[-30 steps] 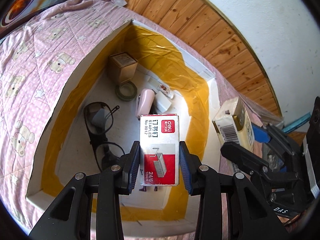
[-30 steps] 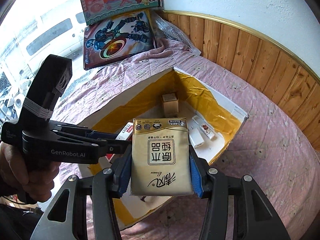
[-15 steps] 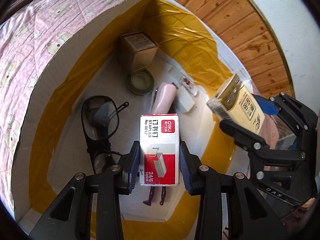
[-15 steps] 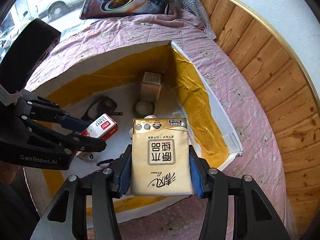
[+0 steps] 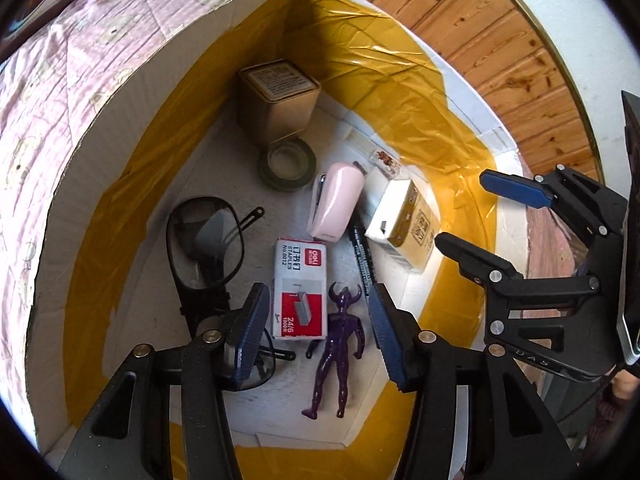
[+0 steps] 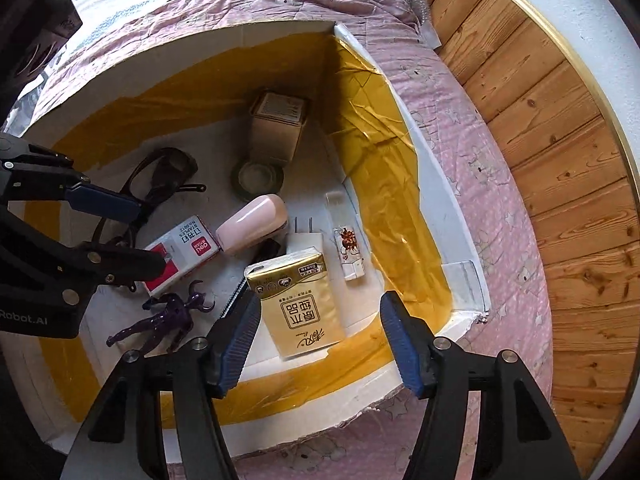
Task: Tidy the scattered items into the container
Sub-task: 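Open the left tool releasing the staples box while the right tool drops the tissue pack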
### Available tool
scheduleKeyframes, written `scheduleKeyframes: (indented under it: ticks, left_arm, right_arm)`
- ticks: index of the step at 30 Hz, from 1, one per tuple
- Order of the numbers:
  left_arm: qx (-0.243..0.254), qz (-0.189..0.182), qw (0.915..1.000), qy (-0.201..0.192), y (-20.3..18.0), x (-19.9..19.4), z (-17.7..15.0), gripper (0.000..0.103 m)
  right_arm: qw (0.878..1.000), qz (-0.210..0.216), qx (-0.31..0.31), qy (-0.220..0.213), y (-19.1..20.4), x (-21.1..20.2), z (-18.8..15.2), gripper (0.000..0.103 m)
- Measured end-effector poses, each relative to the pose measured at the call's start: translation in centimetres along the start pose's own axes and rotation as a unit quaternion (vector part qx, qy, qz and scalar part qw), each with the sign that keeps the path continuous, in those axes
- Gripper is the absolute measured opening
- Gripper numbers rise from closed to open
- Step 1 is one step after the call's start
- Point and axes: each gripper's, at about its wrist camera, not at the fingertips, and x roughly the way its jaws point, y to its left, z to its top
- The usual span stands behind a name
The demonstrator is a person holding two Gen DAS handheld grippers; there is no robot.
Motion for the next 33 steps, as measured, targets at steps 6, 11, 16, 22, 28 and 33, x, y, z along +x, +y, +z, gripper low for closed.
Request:
scheduleKeyframes:
  ticks: [6, 11, 16, 22, 28, 33]
  left_arm:
    - [0.022, 0.006, 0.9996, -0.015, -1.0, -1.3, -0.6, 0.055]
    - [0.035, 0.016, 0.9985, -0.039, -1.3, -3.0, -1.9, 0.056]
    - [0.046, 0.025, 0.9967, -0.061, -1.5, -4.8, -3.5, 0.058]
    - [0.067, 0.034, 0.9933, -0.088, -2.0, -6.8, -5.6, 0.061]
    - [0.089, 0.046, 0.9869, -0.126, -2.2, -8.9, -7.8, 0.063]
    - [0.098, 0.05, 0.9802, -0.165, -2.2, -10.9, -9.5, 0.065]
  right_arm:
    - [1.0, 0.013, 0.021, -0.006, 0.8, -1.2, -0.3, 0.066]
    - [0.999, 0.018, 0.036, -0.012, 2.0, -2.5, -1.0, 0.068]
    - [0.997, 0.019, 0.068, -0.025, 3.8, -4.2, -2.9, 0.071]
    - [0.992, 0.027, 0.109, -0.063, 5.5, -7.3, -4.5, 0.072]
    - [0.986, 0.022, 0.135, -0.092, 8.3, -10.0, -6.2, 0.076]
    - [0.982, 0.014, 0.164, -0.098, 9.8, -10.4, -7.9, 0.076]
